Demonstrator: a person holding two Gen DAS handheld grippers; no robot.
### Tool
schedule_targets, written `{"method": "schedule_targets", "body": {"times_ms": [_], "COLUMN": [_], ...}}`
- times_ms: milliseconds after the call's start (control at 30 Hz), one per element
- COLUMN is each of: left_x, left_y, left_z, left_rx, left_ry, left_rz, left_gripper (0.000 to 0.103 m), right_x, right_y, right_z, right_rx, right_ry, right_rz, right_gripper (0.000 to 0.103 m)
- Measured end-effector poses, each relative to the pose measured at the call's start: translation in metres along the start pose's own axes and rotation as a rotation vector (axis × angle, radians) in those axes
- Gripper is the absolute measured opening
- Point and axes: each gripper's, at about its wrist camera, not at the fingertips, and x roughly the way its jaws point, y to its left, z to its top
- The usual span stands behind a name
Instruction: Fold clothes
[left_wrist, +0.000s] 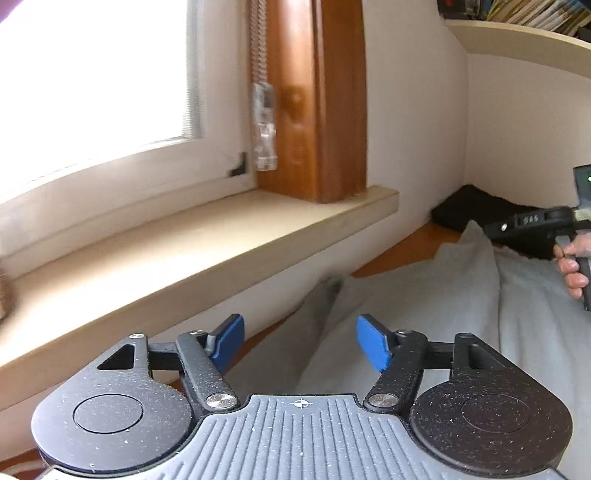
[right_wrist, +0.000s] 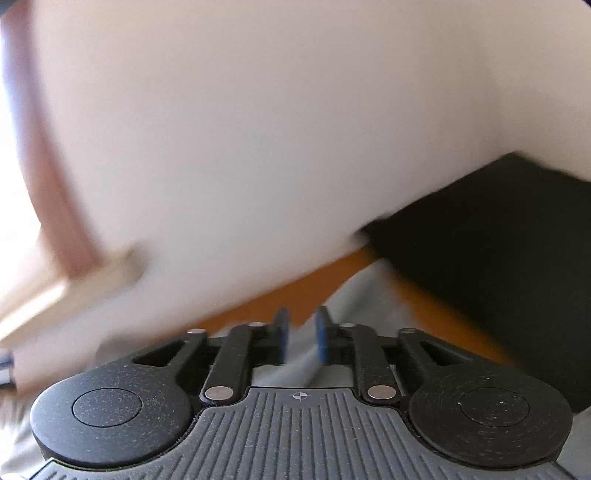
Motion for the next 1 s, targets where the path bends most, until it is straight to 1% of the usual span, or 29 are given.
{"method": "schedule_targets", "body": {"times_ms": [100,133,200,267,300,333,467,500,533,567,700,767,800,833,867,933,967,1000], "left_x": [-0.023,-0.032,-0.05,-0.069,-0.079,-0.089,-0.115,-0.121,-0.127,-0.129,-0.14,-0.141,-0.141,-0.141,-0.142,-0.144,-0.144,-0.145], "left_y": [0.018,0.025,0.04,0.056,0.064,0.074,0.096,0.1,0.103,0.104,0.111,0.112,0.112,0.113,0.114,0.116,0.115,0.113], "left_z": [-0.018,-0.025,-0.04,-0.055,-0.064,-0.073,-0.103,-0.109,-0.115,-0.119,-0.132,-0.132,-0.131,-0.131,-0.129,-0.127,-0.125,-0.122], "left_rx": [0.002,0.001,0.001,-0.017,-0.031,-0.047,-0.091,-0.102,-0.113,-0.12,-0.13,-0.127,-0.124,-0.121,-0.127,-0.143,-0.144,-0.146], "left_ry": [0.044,0.063,0.089,0.114,0.13,0.148,0.185,0.19,0.192,0.196,0.204,0.199,0.197,0.195,0.191,0.182,0.177,0.169], "left_rz": [0.034,0.045,0.057,0.068,0.072,0.078,0.114,0.108,0.099,0.092,0.078,0.087,0.093,0.099,0.12,0.166,0.173,0.178], "left_gripper": [0.074,0.074,0.073,0.066,0.055,0.053,0.054,0.055,0.059,0.061,0.06,0.038,0.012,0.004,0.001,0.0,0.0,0.002], "right_x": [0.014,0.019,0.025,0.024,0.023,0.024,0.026,0.026,0.026,0.025,0.023,0.023,0.023,0.023,0.024,0.025,0.025,0.026], "right_y": [0.023,0.03,0.037,0.041,0.044,0.047,0.058,0.061,0.061,0.061,0.06,0.062,0.062,0.062,0.063,0.064,0.064,0.064], "right_z": [-0.014,-0.02,-0.027,-0.029,-0.031,-0.032,-0.033,-0.034,-0.034,-0.035,-0.033,-0.035,-0.035,-0.035,-0.035,-0.035,-0.035,-0.035], "right_rx": [-0.091,-0.114,-0.153,-0.179,-0.19,-0.204,-0.279,-0.295,-0.298,-0.293,-0.273,-0.27,-0.274,-0.279,-0.283,-0.289,-0.29,-0.291], "right_ry": [0.066,0.079,0.09,0.09,0.097,0.101,0.108,0.109,0.109,0.109,0.109,0.11,0.11,0.11,0.11,0.11,0.11,0.11], "right_rz": [0.014,0.017,0.006,0.004,0.003,0.004,-0.038,-0.048,-0.049,-0.047,-0.033,-0.032,-0.034,-0.038,-0.041,-0.045,-0.046,-0.047], "right_gripper": [0.03,0.03,0.034,0.039,0.042,0.044,0.046,0.046,0.046,0.046,0.046,0.046,0.046,0.046,0.046,0.046,0.046,0.046]}}
